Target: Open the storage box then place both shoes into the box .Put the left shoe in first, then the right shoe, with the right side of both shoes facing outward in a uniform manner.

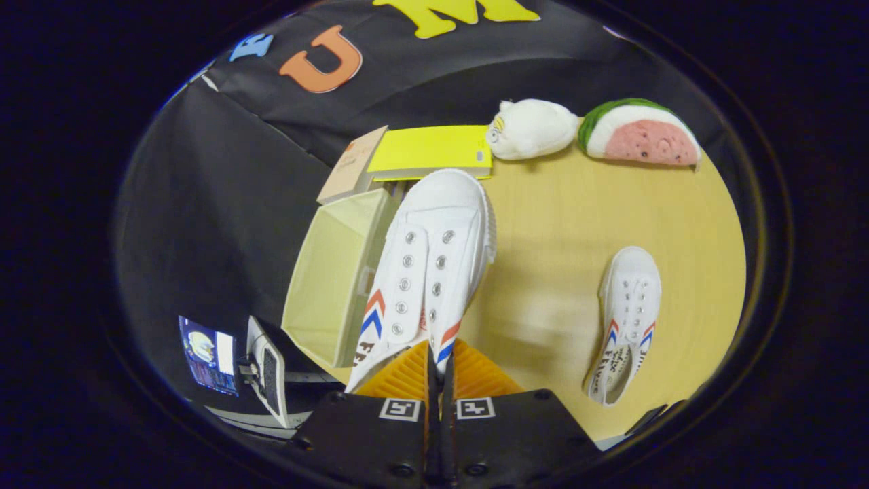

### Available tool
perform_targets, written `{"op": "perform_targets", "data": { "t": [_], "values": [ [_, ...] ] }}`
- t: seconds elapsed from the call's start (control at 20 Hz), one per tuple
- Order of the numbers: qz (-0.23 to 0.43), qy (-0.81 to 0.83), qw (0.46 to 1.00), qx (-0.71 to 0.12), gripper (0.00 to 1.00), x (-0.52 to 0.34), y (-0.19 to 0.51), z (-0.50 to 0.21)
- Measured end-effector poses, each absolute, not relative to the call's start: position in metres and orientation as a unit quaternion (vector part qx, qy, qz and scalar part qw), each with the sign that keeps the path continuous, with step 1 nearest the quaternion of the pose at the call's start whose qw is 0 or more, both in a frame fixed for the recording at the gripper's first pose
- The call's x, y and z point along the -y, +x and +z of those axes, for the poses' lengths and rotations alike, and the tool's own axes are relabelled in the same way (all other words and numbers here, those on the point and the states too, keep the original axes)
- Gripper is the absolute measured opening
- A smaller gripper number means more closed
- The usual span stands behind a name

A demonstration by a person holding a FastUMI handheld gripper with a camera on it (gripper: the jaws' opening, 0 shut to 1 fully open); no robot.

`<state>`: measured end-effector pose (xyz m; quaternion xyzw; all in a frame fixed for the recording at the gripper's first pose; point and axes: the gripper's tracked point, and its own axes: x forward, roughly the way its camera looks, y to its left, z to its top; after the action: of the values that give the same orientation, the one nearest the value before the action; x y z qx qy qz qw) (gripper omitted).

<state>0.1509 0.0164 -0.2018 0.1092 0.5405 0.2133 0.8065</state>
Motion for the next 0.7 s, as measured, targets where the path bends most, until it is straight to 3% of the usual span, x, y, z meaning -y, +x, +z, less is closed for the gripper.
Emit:
{"op": "perform_targets", "data": {
  "t": [0.4,0.7],
  "values": [
    [0.250,0.102,0.797,-0.540,0.06,-0.153,0.154,-0.188],
    [0.182,0.069,0.811,-0.551,0.06,-0.218,0.171,-0.254]
  ]
}}
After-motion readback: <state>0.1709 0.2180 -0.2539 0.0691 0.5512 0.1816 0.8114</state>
